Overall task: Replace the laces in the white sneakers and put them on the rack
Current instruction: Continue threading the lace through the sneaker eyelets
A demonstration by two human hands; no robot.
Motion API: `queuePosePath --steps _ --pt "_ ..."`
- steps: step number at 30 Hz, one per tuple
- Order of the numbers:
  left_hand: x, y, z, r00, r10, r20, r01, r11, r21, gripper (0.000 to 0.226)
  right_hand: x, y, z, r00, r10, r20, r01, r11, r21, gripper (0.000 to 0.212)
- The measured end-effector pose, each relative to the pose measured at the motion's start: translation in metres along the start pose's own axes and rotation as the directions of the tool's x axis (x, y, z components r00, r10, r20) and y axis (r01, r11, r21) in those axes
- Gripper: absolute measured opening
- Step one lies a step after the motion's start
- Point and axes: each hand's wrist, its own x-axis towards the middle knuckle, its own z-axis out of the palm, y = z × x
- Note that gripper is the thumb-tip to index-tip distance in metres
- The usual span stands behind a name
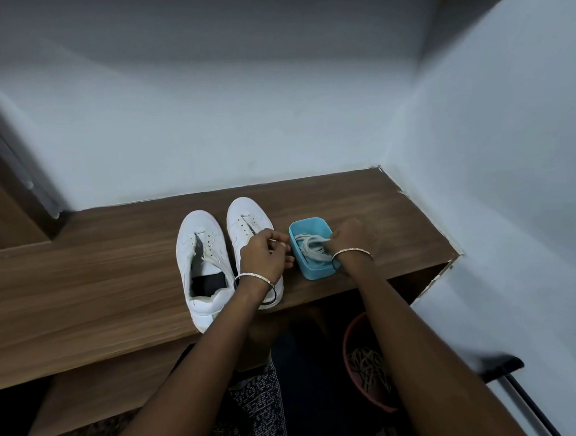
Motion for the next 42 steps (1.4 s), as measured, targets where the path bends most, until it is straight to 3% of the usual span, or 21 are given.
queuePosePath --steps 4,6,9,12,17,19,27,30,35,39,42 --pt "-0.003 0.004 0.001 1.0 -0.02 0.003 0.02 0.999 -0.032 0.016 -0.012 -0.005 -0.033 0.995 -0.1 0.014 0.092 0.956 0.279 0.006" --pt "-0.007 0.009 0.0 0.999 -0.002 0.041 0.003 1.0 -0.022 0.016 -0.02 -0.013 -0.043 0.992 -0.122 0.04 0.09 0.881 0.464 0.015" --pt "-0.013 0.02 -0.004 0.985 0.019 0.172 -0.014 0.999 -0.031 0.03 -0.035 -0.029 -0.054 0.979 -0.148 0.14 0.021 0.756 0.654 0.021" --pt "-0.02 0.029 -0.011 0.961 0.071 0.266 -0.052 0.996 -0.077 0.047 -0.053 -0.043 -0.063 0.956 -0.176 0.235 -0.084 0.602 0.794 0.012" --pt "-0.034 0.039 -0.033 0.926 0.163 0.341 -0.165 0.986 -0.022 0.013 -0.081 -0.065 -0.076 0.905 -0.221 0.364 -0.287 0.313 0.905 0.005" --pt "-0.041 0.042 -0.041 0.931 0.164 0.327 -0.163 0.986 -0.03 0.01 -0.087 -0.072 -0.081 0.896 -0.235 0.377 -0.324 0.234 0.917 0.007" --pt "-0.048 0.038 -0.105 0.989 -0.043 0.139 0.092 0.923 -0.372 0.031 -0.097 -0.074 -0.088 0.907 -0.105 0.408 -0.388 0.168 0.906 0.013" --pt "-0.044 0.035 -0.125 0.987 -0.12 0.107 0.16 0.822 -0.547 0.036 -0.101 -0.066 -0.083 0.874 -0.089 0.478 -0.477 0.03 0.878 0.014" --pt "-0.041 0.026 -0.16 0.965 -0.191 0.18 0.247 0.425 -0.871 0.037 -0.108 -0.056 -0.063 0.798 -0.105 0.593 -0.602 -0.18 0.778 0.01" --pt "-0.042 0.024 -0.181 0.966 -0.225 0.126 0.179 0.233 -0.956 0.04 -0.105 -0.052 -0.05 0.793 -0.094 0.602 -0.608 -0.195 0.77 0.005" --pt "-0.039 0.024 -0.191 0.957 -0.285 0.053 0.13 0.259 -0.957 0.039 -0.102 -0.055 -0.043 0.822 -0.041 0.568 -0.57 -0.093 0.817 0.011"
